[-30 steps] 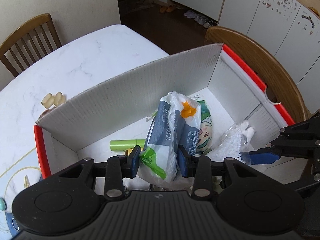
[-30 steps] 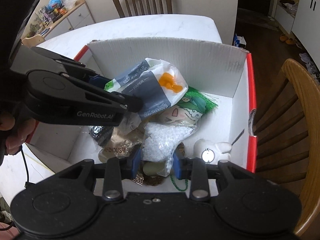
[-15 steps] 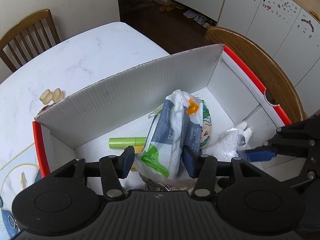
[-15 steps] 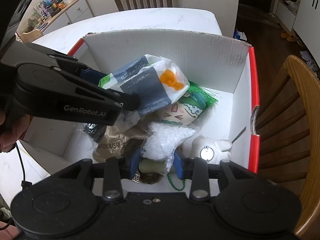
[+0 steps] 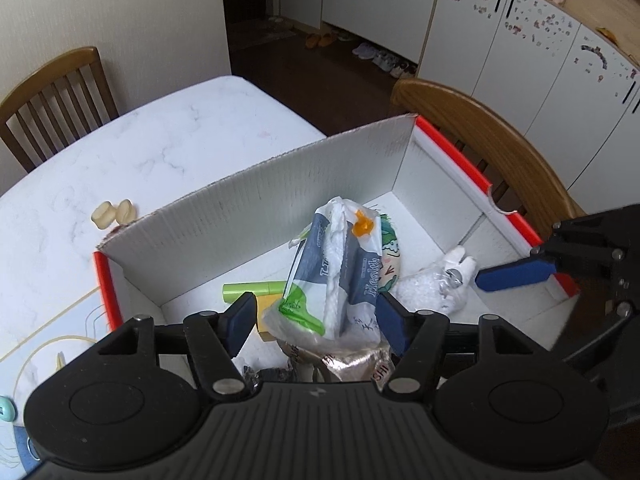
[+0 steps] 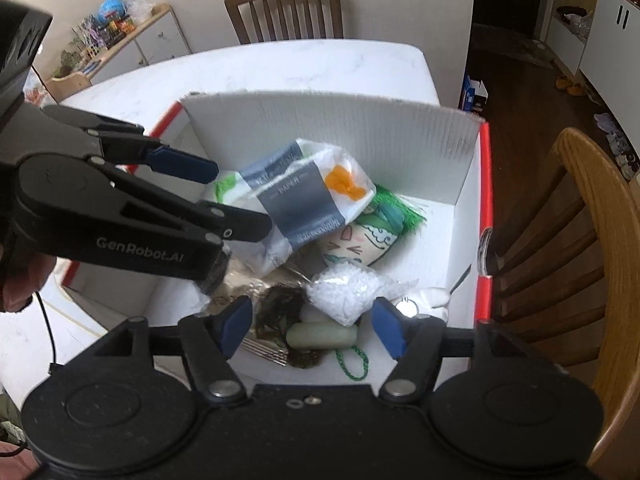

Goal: Organize objects
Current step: 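Open both tools to release the tissue pack and white bead bag, then lift both tools out of the shoebox and move toward the teal case and dragon keychain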

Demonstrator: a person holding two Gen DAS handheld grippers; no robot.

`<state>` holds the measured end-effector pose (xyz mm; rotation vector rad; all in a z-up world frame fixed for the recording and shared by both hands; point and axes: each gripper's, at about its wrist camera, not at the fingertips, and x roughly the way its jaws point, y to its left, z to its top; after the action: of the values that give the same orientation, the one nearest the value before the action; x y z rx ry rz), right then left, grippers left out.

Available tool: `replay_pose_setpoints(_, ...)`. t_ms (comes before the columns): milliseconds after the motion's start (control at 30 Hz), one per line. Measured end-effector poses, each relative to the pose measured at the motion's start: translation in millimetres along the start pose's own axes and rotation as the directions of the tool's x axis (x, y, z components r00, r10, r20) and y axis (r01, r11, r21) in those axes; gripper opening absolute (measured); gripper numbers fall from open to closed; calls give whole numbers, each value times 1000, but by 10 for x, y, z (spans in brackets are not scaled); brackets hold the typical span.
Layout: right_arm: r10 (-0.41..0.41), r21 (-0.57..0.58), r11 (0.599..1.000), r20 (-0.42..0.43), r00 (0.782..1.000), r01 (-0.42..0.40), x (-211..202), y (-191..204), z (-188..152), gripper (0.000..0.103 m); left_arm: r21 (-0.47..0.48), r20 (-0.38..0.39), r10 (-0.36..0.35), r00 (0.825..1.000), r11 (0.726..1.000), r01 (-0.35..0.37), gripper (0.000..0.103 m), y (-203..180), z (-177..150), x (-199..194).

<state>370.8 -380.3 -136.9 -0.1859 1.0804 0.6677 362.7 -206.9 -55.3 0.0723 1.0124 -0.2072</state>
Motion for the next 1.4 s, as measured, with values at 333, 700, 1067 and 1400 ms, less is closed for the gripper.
replay_pose_setpoints(333, -20, -39, 999, 70, 997, 23, -373, 239, 15, 70, -16, 95, -37, 995, 999, 39, 65, 111, -162, -506)
replay_pose_setpoints(700, -59, -51, 997, 139, 989, 66, -666, 738, 76, 79, -27, 187, -71, 980, 997, 77, 76, 486, -466, -1113)
replay_pose_setpoints(1067, -51, -55, 997, 180, 982, 62, -625, 1479, 246, 84, -74, 239, -40, 970, 995, 60, 84, 1206, -875, -1546)
replay_pose_setpoints(1400, -62, -72, 994, 182, 981, 76, -406, 2107, 400, 85, -130, 250, 16, 968, 991, 17, 100, 1910, -1222, -1671)
